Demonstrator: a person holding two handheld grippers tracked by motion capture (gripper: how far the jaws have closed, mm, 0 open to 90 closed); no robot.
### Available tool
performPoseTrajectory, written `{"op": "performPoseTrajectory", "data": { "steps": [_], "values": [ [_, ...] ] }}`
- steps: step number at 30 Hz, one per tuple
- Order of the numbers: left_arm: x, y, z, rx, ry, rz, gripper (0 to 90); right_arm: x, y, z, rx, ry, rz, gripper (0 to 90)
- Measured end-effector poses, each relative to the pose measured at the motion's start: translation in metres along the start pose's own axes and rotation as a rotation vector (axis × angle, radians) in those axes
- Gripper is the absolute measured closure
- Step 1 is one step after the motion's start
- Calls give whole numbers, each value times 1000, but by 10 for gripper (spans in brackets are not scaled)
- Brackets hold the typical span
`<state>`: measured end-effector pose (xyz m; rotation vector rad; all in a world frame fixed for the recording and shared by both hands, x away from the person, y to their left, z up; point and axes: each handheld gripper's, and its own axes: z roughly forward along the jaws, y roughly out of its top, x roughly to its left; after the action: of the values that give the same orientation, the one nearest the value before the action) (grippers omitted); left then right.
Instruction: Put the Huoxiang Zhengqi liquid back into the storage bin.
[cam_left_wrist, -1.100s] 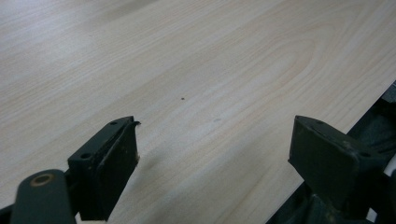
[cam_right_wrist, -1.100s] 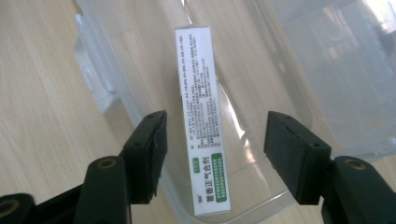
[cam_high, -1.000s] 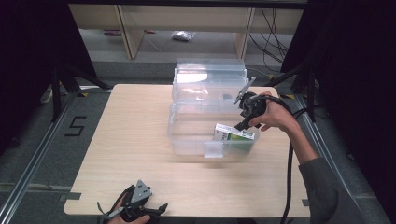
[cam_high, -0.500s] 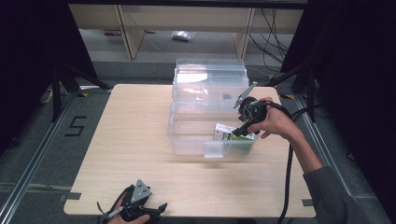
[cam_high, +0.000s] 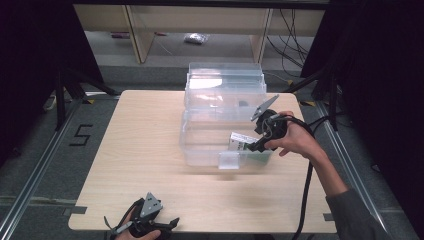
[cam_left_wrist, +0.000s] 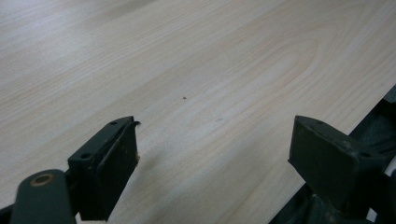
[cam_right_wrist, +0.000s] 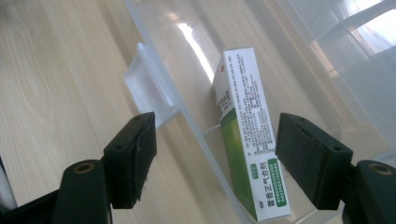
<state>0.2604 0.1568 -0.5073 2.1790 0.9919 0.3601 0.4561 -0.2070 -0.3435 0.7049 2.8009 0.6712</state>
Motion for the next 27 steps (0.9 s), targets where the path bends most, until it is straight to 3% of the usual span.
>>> {"op": "performPoseTrajectory", "data": {
  "steps": [1,3,4,6,7,8,19,22,23,27],
  "values": [
    [1,0,-1,15,1,19,149,1,-1,0,-13,-2,9,303],
    [1,0,-1,8,1,11,149,2,-3,1,-27,-2,7,297],
    [-3,0,2,-31,-2,-32,149,3,-4,2,-30,-5,8,295],
    [-2,0,2,-26,2,-26,149,6,-6,4,-35,-2,10,292],
    [1,0,-1,12,2,18,149,8,-8,5,-33,-2,31,285],
    [-3,0,3,-45,0,-45,149,9,-8,5,-37,-2,27,280],
    [-4,0,3,-43,2,-44,149,16,-17,9,-82,-11,58,259],
    [-4,0,3,-40,0,-42,149,21,-20,9,-95,-12,87,245],
    [-4,0,3,-38,1,-41,149,20,-20,10,-110,-12,65,242],
    [-4,0,3,-39,1,-41,149,26,-23,12,-125,-5,99,229]
  ]
}}
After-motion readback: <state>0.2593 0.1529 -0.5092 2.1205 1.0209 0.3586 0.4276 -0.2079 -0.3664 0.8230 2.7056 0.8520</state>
